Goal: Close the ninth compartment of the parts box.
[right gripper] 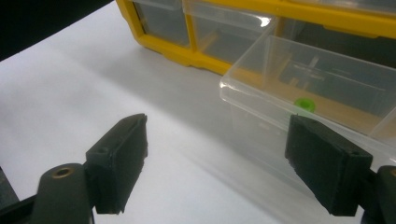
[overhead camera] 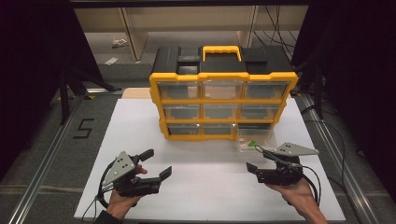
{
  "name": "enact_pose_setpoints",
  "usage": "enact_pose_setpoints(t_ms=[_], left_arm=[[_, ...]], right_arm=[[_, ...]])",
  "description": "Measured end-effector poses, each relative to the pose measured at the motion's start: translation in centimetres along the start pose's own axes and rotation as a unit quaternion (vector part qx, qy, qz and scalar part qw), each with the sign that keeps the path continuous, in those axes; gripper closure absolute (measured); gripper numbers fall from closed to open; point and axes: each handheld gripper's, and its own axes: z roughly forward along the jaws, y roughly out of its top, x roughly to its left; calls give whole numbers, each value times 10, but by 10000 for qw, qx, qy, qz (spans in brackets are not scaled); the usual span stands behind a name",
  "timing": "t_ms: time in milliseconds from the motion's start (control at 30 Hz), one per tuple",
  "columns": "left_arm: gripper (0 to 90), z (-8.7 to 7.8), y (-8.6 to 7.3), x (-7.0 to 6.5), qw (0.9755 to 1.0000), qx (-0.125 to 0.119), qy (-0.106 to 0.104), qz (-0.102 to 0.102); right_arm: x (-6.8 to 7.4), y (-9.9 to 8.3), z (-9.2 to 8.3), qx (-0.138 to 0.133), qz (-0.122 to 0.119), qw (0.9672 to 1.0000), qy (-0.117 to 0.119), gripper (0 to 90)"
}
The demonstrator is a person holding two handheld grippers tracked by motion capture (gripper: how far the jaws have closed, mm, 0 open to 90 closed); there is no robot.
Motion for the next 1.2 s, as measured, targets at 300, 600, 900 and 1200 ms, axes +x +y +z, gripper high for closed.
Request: enact_pose_setpoints(t_ms=[300, 600, 900, 1200], left_arm=[[144, 1, -1, 1, 10000, 29, -22, -10], [145, 2, -1, -1, 10000, 36, -44, 27], [145, 1, -1, -1, 10000, 33, -47, 20], [145, 2, -1, -1, 10000, 43, -49, 33]], right_arm=[[-3, -8, 9, 254, -199, 9994, 84, 399], [-10, -13, 12, 482, -260, 9985, -68, 668], [-19, -14, 18, 567, -303, 9976, -265, 809], [-23, -14, 21, 621, -398, 9961, -490, 900]])
